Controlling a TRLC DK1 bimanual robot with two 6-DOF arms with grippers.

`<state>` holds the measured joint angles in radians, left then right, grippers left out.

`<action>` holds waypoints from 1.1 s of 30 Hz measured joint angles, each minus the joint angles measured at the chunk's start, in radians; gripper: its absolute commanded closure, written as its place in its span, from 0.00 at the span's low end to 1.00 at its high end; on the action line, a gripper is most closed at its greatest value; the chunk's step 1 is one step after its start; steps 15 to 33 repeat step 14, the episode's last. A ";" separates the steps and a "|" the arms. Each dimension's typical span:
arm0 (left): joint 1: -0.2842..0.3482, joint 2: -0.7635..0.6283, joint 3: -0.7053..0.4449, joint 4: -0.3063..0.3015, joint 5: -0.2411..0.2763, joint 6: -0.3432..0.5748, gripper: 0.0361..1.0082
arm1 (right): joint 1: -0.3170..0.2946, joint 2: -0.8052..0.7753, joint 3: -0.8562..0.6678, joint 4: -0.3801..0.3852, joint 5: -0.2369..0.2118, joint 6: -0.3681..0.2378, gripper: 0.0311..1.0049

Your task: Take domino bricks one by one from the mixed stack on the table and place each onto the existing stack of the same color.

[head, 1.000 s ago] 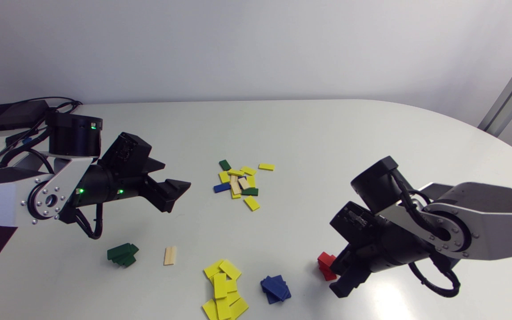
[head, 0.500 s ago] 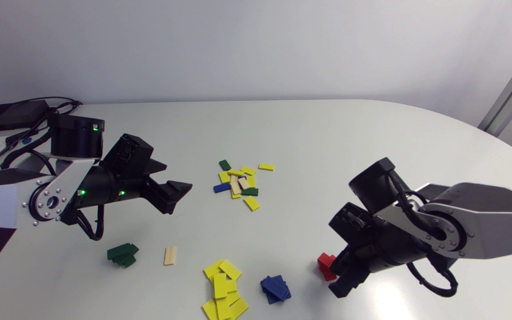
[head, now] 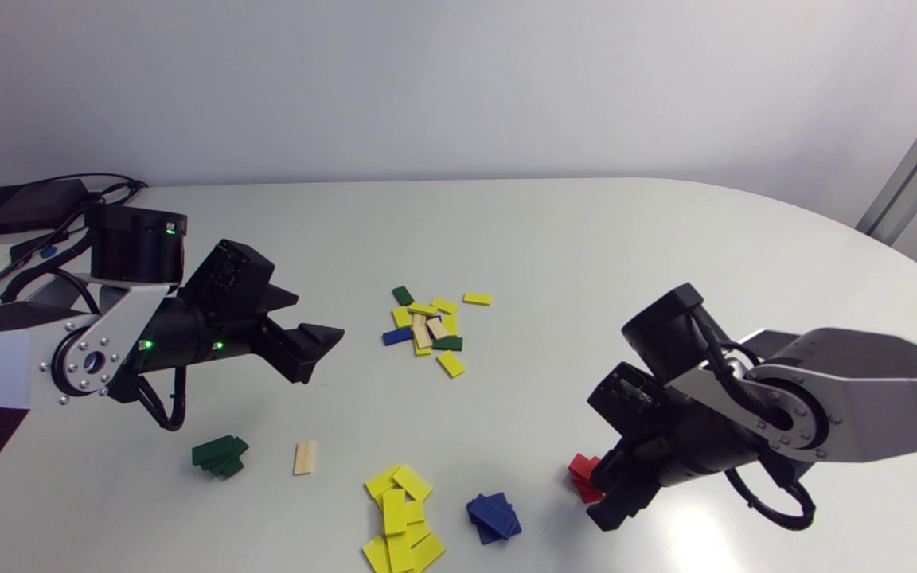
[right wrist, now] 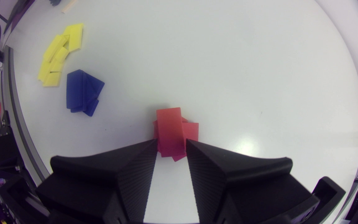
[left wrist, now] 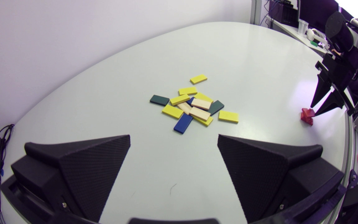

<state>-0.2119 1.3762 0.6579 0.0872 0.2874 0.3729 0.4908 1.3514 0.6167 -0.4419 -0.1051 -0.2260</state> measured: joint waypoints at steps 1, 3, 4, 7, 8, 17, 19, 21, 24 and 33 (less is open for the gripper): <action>0.000 0.000 0.000 0.000 0.000 0.000 0.01 | 0.000 0.000 0.000 0.000 0.000 0.000 0.63; 0.000 0.000 0.000 0.000 0.000 0.000 0.01 | 0.000 0.000 0.000 0.000 0.000 0.000 0.59; 0.000 0.000 0.000 0.000 0.000 0.000 0.01 | 0.000 0.000 0.000 0.000 0.000 0.000 0.59; 0.000 0.000 0.000 0.000 0.000 0.000 0.01 | 0.000 -0.002 0.000 -0.004 0.000 0.000 0.59; 0.000 0.000 0.000 0.000 0.000 0.000 0.01 | 0.000 -0.006 0.000 -0.012 0.000 0.000 0.59; 0.000 0.000 0.000 0.000 0.000 0.000 0.01 | 0.002 -0.095 0.069 -0.149 0.001 0.001 0.59; 0.000 0.000 0.000 0.000 0.000 0.000 0.01 | 0.002 -0.095 0.069 -0.149 0.001 0.001 0.59; 0.000 0.000 0.000 0.000 0.000 0.000 0.01 | 0.002 -0.095 0.069 -0.149 0.001 0.001 0.59; 0.000 0.000 0.000 0.000 0.000 0.000 0.01 | 0.002 -0.095 0.069 -0.149 0.001 0.001 0.59; 0.000 0.000 0.000 0.000 0.000 0.000 0.01 | 0.002 -0.095 0.069 -0.149 0.001 0.001 0.59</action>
